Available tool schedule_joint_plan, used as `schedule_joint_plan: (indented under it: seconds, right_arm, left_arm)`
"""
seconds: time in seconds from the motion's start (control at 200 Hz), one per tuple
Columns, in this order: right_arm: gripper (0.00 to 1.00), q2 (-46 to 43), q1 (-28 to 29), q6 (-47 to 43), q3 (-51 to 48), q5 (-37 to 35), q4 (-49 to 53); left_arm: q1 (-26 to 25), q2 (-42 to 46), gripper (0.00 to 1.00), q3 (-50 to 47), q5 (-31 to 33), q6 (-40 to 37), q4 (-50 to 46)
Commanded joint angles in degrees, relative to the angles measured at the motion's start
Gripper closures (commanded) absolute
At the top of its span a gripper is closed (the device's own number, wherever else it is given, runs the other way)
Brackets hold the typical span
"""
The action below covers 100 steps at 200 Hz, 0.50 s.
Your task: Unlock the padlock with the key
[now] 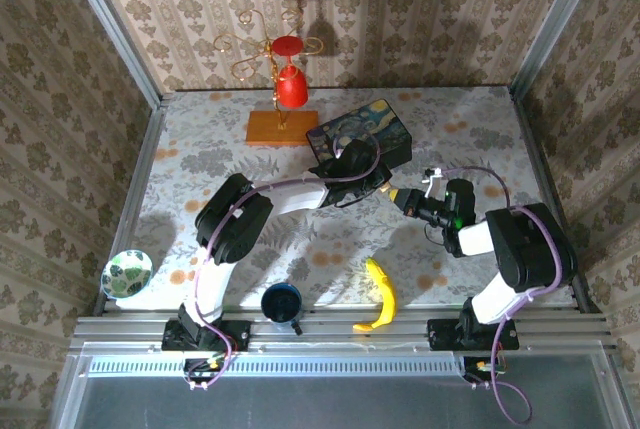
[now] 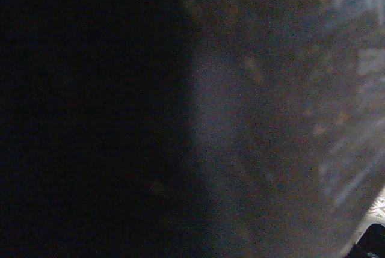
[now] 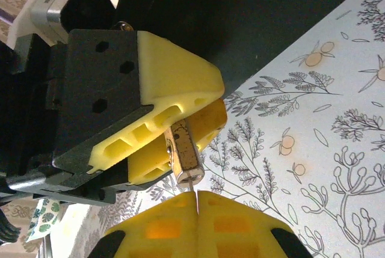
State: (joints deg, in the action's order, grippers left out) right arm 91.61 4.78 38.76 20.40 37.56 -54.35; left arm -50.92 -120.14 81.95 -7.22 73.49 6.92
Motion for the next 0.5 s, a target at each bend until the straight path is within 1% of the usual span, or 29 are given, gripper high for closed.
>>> schedule_joint_plan:
  seconds: [0.0,0.17,0.33,0.495]
  right_arm:
    - [1.00,-3.3,-0.2,-2.1,2.8,-5.0,4.2]
    - [1.00,-4.1,0.6,-2.6,2.9,-6.9,5.3]
    - [1.00,-3.8,3.6,-3.3,3.2,-9.9,4.5]
    - [1.00,-3.4,4.9,-2.8,2.7,-12.7,1.4]
  left_arm:
    - [-1.5,3.0,1.00,-0.7,-5.7,0.2,1.1]
    - [-1.9,2.8,1.00,-0.6,-6.1,0.9,2.5]
    - [-2.4,2.6,1.00,0.2,-5.7,1.5,2.4]
    - [-2.8,2.3,1.00,0.7,-5.9,1.6,2.3]
